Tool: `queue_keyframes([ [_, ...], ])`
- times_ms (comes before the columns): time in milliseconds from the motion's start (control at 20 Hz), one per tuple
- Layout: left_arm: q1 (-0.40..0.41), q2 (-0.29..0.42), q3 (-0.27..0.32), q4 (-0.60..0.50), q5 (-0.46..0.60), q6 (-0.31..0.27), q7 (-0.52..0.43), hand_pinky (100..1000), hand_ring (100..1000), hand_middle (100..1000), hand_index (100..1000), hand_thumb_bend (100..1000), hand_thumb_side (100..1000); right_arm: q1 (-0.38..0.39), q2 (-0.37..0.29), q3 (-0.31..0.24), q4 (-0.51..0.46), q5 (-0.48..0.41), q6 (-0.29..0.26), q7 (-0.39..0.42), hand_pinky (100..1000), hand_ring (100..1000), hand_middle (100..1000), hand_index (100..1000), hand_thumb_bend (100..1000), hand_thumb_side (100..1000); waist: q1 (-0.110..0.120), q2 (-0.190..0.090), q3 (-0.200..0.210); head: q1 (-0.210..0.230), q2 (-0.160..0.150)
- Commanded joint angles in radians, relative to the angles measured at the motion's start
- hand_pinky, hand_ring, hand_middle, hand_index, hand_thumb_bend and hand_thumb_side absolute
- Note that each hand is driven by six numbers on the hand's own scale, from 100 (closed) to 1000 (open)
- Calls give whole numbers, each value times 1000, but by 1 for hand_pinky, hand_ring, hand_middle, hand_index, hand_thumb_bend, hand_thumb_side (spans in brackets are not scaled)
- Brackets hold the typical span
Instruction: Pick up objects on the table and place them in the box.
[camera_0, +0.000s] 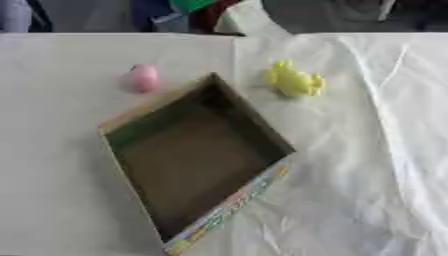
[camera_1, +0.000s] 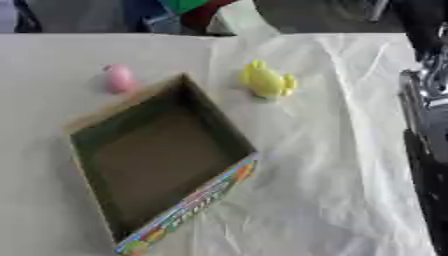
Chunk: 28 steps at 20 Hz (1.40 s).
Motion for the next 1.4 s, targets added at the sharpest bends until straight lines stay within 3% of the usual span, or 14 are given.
queue_keyframes([
  [50, -4, 14, 8, -17, -3, -1, 4, 497, 619, 639, 733, 100, 960, -21, -27, 1, -2, 13, 10, 10, 601, 590, 462, 719, 100, 435, 2, -17, -1, -2, 1],
  [250, -3, 15, 5, -17, -2, 0, 1, 497, 619, 639, 733, 100, 960, -77, -64, 40, 39, 59, 45, 62, 612, 609, 477, 740, 100, 424, 1, -18, 0, -7, 3],
  [400, -1, 17, 1, -17, -1, 0, -4, 497, 619, 639, 733, 100, 960, -160, -106, 95, 104, 138, 77, 138, 623, 627, 497, 761, 100, 402, 2, -21, 4, -13, 5],
  [750, 5, 19, -6, -17, 3, 2, -14, 497, 619, 639, 733, 100, 960, -403, -160, 226, 332, 456, 121, 356, 689, 737, 635, 853, 100, 224, 2, -26, 13, -24, 9],
  [1100, 8, 23, -12, -17, 6, 4, -23, 497, 619, 639, 734, 100, 960, -598, -120, 318, 574, 710, 92, 558, 716, 777, 720, 885, 100, 198, 0, -32, 15, -33, 12],
  [1400, 8, 26, -15, -17, 10, 5, -28, 497, 619, 640, 733, 100, 959, -691, -73, 345, 800, 802, 47, 612, 718, 781, 730, 886, 100, 206, -2, -37, 17, -35, 9],
])
